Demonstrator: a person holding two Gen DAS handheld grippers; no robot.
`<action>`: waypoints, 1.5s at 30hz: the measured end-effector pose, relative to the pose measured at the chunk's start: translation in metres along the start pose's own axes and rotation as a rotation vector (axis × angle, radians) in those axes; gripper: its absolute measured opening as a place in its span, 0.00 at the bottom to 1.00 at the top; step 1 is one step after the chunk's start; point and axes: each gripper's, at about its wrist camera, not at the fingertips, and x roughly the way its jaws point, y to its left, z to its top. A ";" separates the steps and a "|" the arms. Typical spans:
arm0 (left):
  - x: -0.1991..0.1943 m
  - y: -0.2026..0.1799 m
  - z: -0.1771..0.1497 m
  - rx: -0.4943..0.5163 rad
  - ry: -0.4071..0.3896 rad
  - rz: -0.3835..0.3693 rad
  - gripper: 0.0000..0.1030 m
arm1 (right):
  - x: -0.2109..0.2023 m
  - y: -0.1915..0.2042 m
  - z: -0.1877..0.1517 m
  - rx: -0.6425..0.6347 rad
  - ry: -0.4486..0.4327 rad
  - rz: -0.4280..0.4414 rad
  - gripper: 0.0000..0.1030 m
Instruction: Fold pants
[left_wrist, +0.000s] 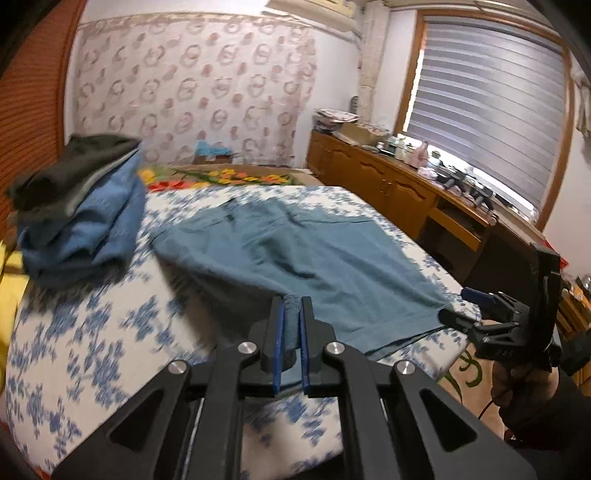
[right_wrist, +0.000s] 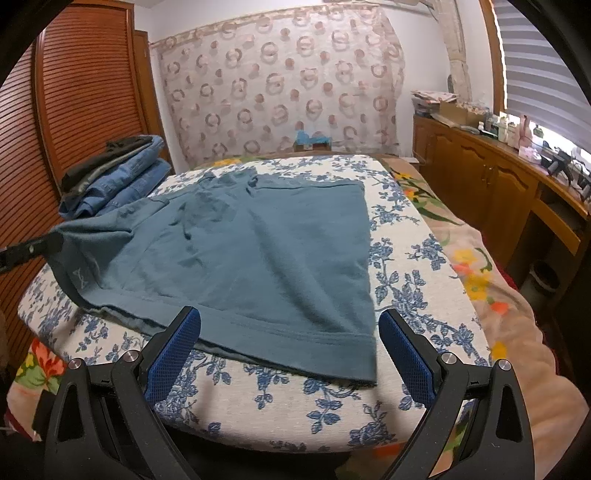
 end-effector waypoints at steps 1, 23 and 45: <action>0.002 -0.005 0.004 0.013 0.000 -0.007 0.03 | 0.000 -0.001 0.000 0.000 -0.002 -0.002 0.96; 0.054 -0.096 0.069 0.159 0.020 -0.180 0.02 | -0.016 -0.037 0.016 0.018 -0.043 -0.042 0.96; 0.075 -0.089 0.067 0.150 0.067 -0.109 0.47 | -0.022 -0.058 0.023 0.024 -0.067 -0.072 0.96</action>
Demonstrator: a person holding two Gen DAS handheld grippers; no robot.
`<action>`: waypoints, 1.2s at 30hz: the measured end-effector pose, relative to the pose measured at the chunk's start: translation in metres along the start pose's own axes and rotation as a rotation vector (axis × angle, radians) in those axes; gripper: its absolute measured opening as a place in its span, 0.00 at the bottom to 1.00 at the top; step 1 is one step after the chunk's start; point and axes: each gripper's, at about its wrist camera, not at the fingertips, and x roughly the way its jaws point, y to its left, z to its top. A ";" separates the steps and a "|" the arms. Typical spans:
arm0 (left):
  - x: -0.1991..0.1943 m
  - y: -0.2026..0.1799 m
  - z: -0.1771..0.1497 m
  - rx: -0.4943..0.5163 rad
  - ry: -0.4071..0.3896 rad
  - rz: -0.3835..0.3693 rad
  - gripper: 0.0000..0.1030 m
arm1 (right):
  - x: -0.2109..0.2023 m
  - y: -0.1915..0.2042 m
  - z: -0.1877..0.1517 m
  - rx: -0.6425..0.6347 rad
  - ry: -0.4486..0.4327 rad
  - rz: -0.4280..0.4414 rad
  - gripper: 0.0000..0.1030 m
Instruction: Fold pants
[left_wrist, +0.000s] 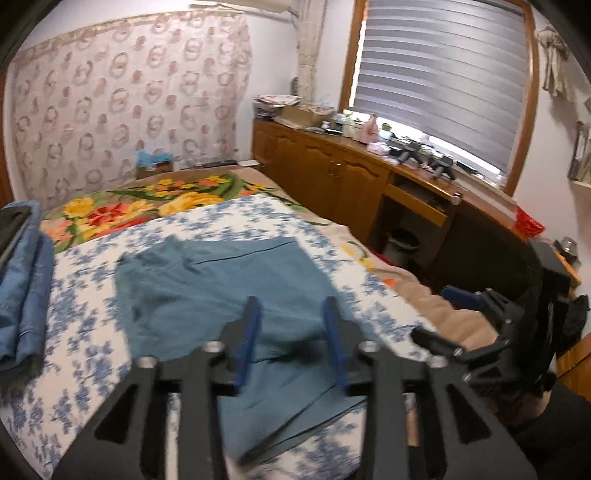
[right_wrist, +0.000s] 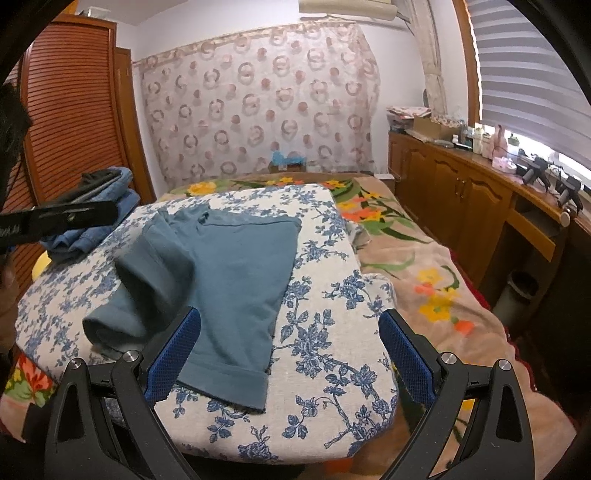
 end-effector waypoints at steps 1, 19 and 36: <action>-0.003 0.007 -0.004 -0.009 -0.005 0.009 0.54 | 0.001 0.000 0.000 -0.004 0.001 -0.002 0.96; -0.005 0.137 -0.066 -0.157 0.038 0.241 0.60 | 0.041 0.045 0.056 -0.154 -0.012 0.148 0.79; -0.018 0.154 -0.084 -0.173 -0.028 0.287 0.60 | 0.133 0.135 0.077 -0.248 0.183 0.415 0.37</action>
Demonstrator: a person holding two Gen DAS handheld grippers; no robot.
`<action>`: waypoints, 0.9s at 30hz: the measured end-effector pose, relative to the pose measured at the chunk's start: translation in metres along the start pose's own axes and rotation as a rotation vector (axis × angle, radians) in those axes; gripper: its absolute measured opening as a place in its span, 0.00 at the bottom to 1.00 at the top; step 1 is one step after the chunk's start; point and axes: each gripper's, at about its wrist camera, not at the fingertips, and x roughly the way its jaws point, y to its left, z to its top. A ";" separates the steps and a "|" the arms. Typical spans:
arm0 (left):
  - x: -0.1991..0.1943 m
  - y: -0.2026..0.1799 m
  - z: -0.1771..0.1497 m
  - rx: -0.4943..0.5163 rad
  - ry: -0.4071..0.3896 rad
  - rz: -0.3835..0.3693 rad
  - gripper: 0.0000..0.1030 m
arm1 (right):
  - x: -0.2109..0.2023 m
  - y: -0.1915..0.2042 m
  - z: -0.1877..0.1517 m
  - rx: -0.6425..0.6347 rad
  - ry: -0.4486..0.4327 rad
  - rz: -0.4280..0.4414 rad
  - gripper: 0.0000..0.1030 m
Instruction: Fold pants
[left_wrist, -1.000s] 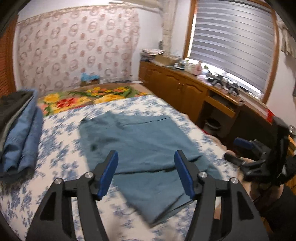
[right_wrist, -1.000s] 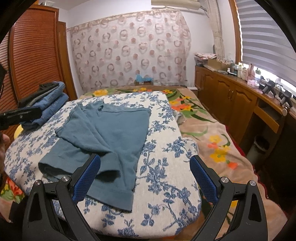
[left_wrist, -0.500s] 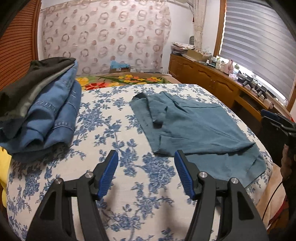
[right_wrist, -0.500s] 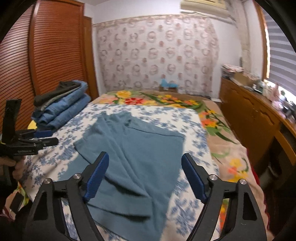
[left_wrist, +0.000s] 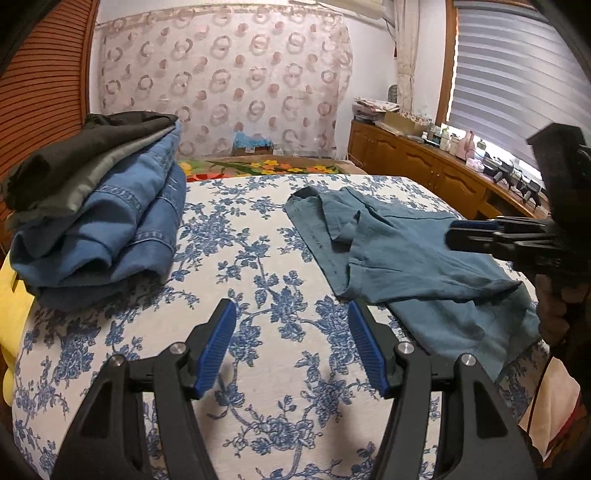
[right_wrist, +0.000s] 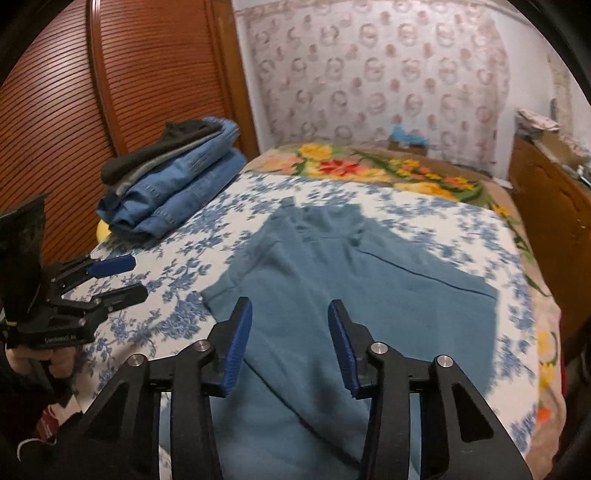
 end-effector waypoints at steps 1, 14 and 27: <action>0.000 0.002 -0.001 -0.006 -0.004 0.001 0.60 | 0.007 0.002 0.002 -0.007 0.017 0.015 0.36; -0.007 0.003 -0.004 -0.017 -0.048 -0.015 0.60 | 0.068 0.038 0.018 -0.138 0.149 0.085 0.25; -0.008 0.006 -0.005 -0.031 -0.052 -0.019 0.60 | 0.094 0.046 0.015 -0.221 0.203 0.048 0.05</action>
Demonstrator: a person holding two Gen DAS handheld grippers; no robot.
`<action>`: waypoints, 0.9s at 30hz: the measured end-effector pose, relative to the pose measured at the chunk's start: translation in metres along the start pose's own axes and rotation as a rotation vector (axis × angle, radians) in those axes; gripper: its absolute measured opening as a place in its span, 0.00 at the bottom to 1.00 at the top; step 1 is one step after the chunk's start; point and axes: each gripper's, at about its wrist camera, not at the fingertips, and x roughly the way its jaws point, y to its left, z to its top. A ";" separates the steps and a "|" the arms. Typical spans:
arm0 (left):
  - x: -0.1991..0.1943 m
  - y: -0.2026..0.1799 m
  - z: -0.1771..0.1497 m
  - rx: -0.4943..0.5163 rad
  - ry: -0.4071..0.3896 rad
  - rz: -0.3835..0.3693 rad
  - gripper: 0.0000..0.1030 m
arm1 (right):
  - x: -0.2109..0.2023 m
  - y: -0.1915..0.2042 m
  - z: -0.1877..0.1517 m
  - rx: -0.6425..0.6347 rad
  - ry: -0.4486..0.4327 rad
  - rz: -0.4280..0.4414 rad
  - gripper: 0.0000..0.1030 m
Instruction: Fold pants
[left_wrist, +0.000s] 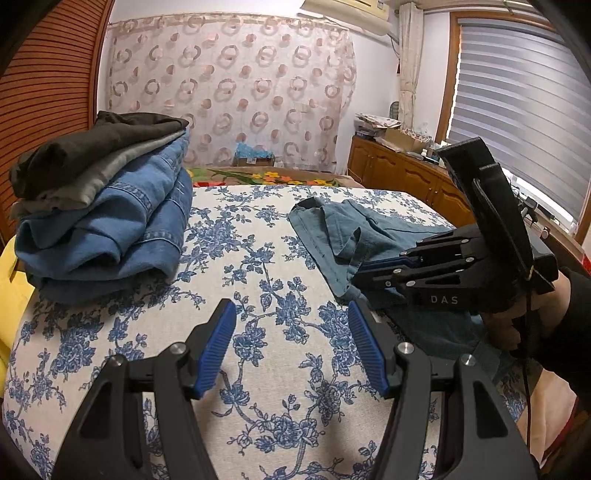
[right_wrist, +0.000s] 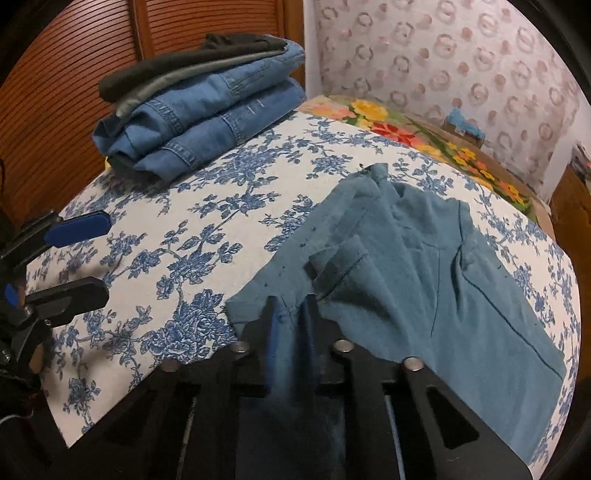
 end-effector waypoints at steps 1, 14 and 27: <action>0.000 0.000 0.000 -0.001 0.000 -0.001 0.60 | 0.000 0.001 0.000 -0.006 -0.003 -0.004 0.03; 0.000 -0.001 -0.001 0.005 0.007 0.008 0.60 | -0.073 -0.035 0.014 0.090 -0.207 -0.052 0.00; 0.002 -0.046 0.012 0.061 0.039 -0.084 0.60 | -0.113 -0.118 -0.001 0.193 -0.218 -0.240 0.00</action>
